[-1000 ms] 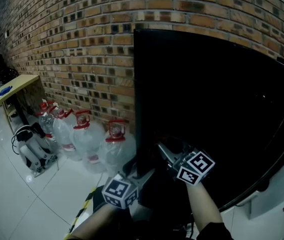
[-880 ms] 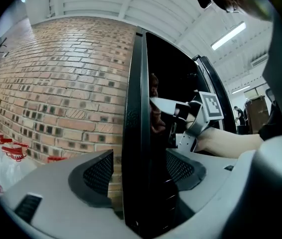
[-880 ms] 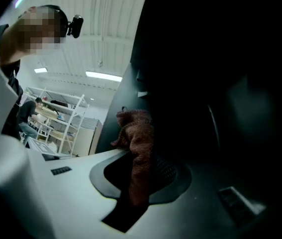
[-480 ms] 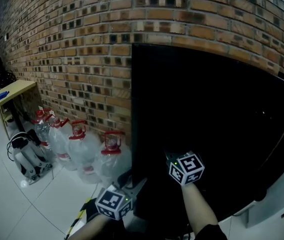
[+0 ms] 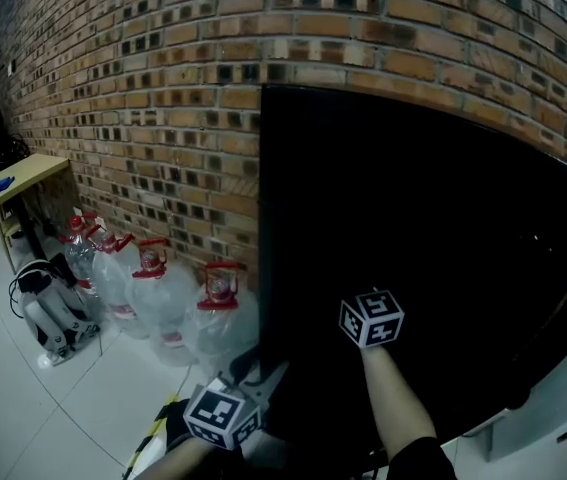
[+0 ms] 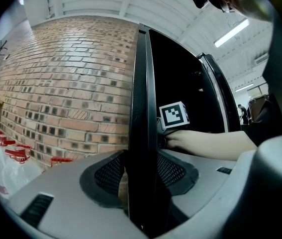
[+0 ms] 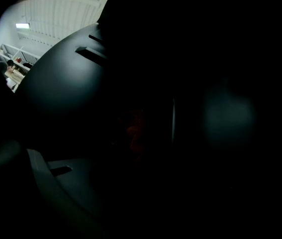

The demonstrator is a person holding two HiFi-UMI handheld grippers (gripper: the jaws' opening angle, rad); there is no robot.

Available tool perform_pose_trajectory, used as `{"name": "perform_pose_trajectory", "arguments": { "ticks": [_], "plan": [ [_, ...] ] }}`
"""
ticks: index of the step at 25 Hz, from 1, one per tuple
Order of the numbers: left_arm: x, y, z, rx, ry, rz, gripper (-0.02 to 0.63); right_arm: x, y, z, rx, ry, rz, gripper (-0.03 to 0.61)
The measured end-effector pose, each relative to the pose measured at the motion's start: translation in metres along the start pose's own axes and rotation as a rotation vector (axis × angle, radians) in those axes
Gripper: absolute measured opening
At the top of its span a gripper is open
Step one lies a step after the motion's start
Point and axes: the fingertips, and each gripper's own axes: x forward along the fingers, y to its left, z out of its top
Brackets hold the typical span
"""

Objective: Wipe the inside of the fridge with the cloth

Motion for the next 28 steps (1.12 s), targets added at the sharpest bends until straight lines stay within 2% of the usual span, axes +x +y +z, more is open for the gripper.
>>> {"name": "perform_pose_trajectory", "arguments": {
  "ticks": [4,8,12,22,25,28],
  "plan": [
    [0.0,0.001,0.0,0.003,-0.013,0.009,0.202,0.015,-0.017,-0.012,-0.015,0.034,-0.039,0.075],
    [-0.001,0.0,0.001,-0.009,-0.005,0.01,0.203,0.028,-0.036,-0.023,-0.061,0.078,-0.119,0.075],
    [0.001,0.0,0.0,-0.004,0.003,-0.001,0.204,0.037,-0.045,-0.016,-0.071,0.099,-0.192,0.075],
    [-0.001,0.0,0.002,-0.035,0.004,-0.003,0.207,0.046,-0.058,-0.025,-0.077,0.123,-0.227,0.075],
    [-0.003,-0.001,0.006,-0.044,-0.006,-0.007,0.207,0.044,-0.057,-0.019,-0.1,0.124,-0.217,0.075],
    [-0.002,-0.001,0.008,-0.031,0.002,-0.016,0.207,0.035,-0.064,-0.022,-0.065,0.113,-0.198,0.075]
  ]
}}
